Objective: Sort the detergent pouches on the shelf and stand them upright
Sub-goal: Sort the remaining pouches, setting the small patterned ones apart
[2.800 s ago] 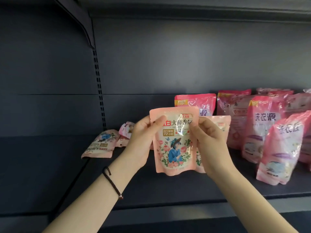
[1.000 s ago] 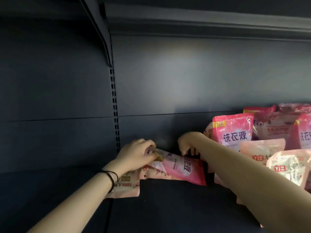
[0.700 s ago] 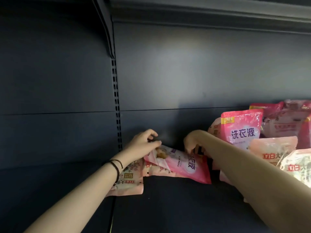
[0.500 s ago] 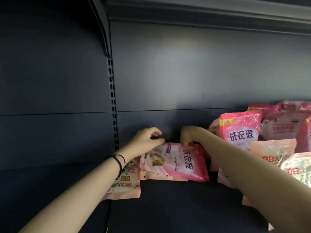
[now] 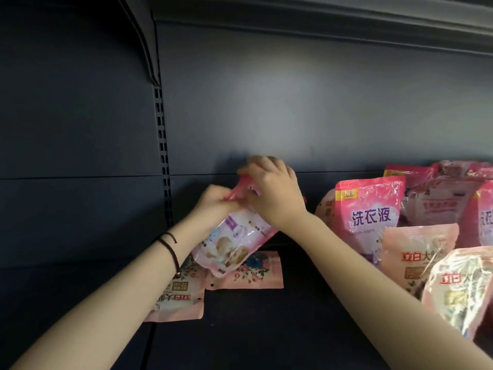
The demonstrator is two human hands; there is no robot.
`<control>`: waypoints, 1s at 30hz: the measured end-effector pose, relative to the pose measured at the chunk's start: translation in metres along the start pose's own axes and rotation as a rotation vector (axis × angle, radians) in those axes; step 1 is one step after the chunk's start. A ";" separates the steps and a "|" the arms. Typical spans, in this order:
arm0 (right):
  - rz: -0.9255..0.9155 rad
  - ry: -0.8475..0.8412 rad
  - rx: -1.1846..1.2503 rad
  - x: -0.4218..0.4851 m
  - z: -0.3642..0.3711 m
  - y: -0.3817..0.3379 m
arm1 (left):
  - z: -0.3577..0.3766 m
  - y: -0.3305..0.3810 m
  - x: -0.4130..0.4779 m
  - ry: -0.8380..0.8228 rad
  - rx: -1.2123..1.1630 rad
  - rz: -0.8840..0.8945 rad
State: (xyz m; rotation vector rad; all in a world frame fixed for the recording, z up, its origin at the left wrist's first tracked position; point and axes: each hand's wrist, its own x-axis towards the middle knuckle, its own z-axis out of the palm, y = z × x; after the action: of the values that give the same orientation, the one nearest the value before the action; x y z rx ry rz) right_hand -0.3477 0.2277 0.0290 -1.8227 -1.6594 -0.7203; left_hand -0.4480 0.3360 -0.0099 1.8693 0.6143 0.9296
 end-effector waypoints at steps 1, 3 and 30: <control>0.036 0.107 0.113 -0.004 0.002 0.001 | -0.002 0.005 -0.004 0.046 -0.097 0.000; 0.128 0.262 0.349 -0.012 0.006 0.001 | -0.004 0.013 -0.007 0.110 -0.282 -0.007; 0.793 -0.008 1.194 -0.027 0.069 0.043 | 0.050 -0.046 0.001 0.201 -0.684 -0.124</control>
State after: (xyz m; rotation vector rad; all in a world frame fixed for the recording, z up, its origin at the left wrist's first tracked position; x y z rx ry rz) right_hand -0.3059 0.2558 -0.0401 -1.3124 -0.8263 0.5422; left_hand -0.4086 0.3309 -0.0646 1.1276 0.4455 1.0843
